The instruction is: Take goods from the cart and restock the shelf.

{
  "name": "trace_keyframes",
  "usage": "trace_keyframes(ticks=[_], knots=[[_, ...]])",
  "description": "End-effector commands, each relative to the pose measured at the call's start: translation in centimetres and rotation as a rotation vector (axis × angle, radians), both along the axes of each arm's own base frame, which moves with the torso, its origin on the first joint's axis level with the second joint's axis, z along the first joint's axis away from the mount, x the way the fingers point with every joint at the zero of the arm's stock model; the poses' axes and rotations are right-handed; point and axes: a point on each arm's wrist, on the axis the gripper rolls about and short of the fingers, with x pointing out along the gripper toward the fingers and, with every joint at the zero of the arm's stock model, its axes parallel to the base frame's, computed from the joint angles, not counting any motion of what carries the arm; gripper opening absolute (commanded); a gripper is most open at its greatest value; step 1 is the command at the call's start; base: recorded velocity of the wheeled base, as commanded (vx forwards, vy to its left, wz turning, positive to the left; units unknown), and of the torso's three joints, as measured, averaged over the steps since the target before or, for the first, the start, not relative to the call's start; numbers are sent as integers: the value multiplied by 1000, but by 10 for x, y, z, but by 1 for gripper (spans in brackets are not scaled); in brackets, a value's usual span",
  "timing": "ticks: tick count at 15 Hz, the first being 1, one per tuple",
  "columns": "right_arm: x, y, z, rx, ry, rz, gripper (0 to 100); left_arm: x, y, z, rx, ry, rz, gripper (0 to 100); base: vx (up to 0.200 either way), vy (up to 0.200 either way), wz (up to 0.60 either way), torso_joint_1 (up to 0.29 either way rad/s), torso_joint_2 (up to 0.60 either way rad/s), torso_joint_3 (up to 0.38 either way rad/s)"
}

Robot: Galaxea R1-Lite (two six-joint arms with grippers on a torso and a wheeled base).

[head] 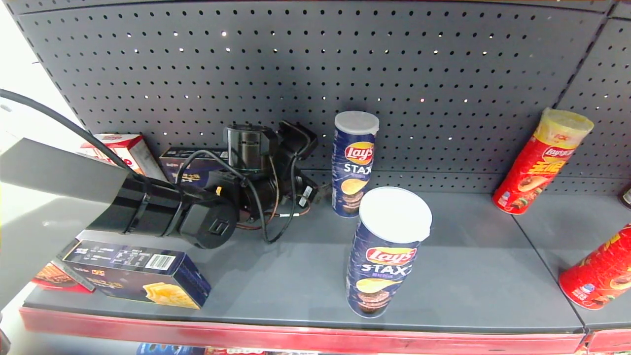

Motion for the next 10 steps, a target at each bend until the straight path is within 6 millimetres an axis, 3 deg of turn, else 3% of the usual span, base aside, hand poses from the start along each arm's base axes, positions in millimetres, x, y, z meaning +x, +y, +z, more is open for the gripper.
trace_keyframes(ticks=[1, 5, 8, 10], knots=[[0, 0, 0, 0, 2, 0, 100, 0, -1, 0, 0, -1, -1, 100, 0, 0, 0, 0, 0, 0], [0, 0, 0, 0, 2, 0, 100, 0, 6, 6, -2, -18, 34, 100, 0, 0, 0, 0, 0, 0], [0, 0, 0, 0, 2, 0, 100, -10, 23, 31, -25, -72, 92, 100, 0, 0, 0, 0, 0, 0], [0, 0, 0, 0, 2, 0, 100, -27, 33, 62, -59, -139, 103, 100, 0, 0, 0, 0, 0, 0]])
